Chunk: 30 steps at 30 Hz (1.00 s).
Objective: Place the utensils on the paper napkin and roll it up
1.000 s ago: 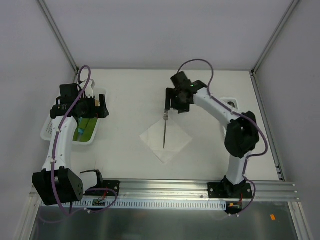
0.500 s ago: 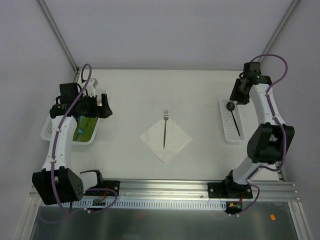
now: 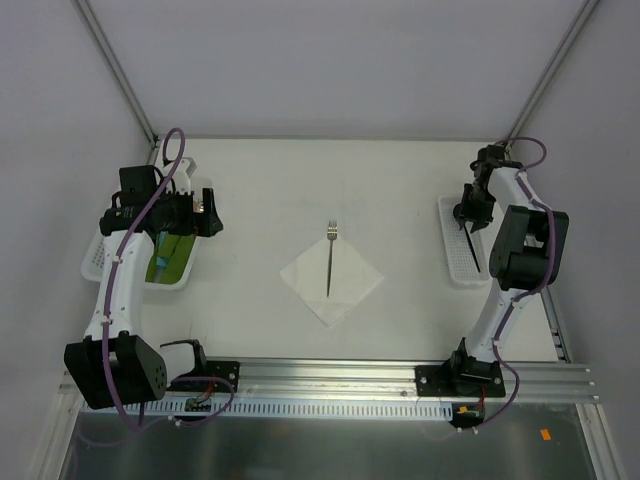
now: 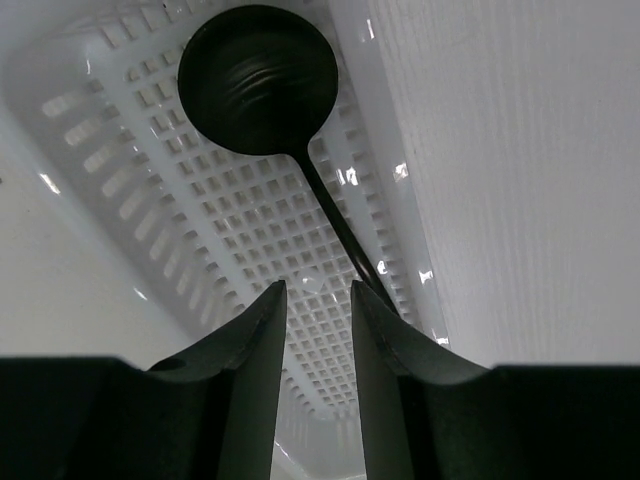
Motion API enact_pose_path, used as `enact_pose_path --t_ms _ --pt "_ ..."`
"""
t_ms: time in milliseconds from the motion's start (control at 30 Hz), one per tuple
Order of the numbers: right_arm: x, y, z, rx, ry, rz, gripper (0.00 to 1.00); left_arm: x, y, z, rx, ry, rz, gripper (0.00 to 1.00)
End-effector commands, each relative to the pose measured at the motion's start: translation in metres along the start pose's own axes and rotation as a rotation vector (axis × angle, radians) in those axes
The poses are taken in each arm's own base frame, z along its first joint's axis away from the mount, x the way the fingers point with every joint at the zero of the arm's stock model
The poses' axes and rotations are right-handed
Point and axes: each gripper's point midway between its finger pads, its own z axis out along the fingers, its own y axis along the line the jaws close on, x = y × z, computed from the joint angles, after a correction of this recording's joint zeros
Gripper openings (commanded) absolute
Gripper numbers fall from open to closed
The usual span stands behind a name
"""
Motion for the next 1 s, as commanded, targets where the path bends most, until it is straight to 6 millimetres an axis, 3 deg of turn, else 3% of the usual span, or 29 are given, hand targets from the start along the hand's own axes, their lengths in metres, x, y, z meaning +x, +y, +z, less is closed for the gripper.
enact_pose_path --t_ms 0,467,767,967 --pt "-0.006 -0.007 0.006 0.018 -0.028 -0.018 0.35 -0.012 0.003 -0.005 -0.022 -0.028 0.018 0.99" --pt "-0.012 -0.01 0.03 0.029 -0.012 -0.043 0.41 -0.004 0.009 -0.009 -0.065 -0.027 0.029 0.99" --pt "-0.006 -0.001 0.035 -0.019 0.012 -0.038 0.27 -0.007 0.009 -0.01 -0.074 -0.032 0.025 0.99" --pt "-0.004 0.002 0.035 -0.036 0.015 -0.046 0.08 -0.007 0.01 -0.008 -0.073 -0.029 0.021 0.99"
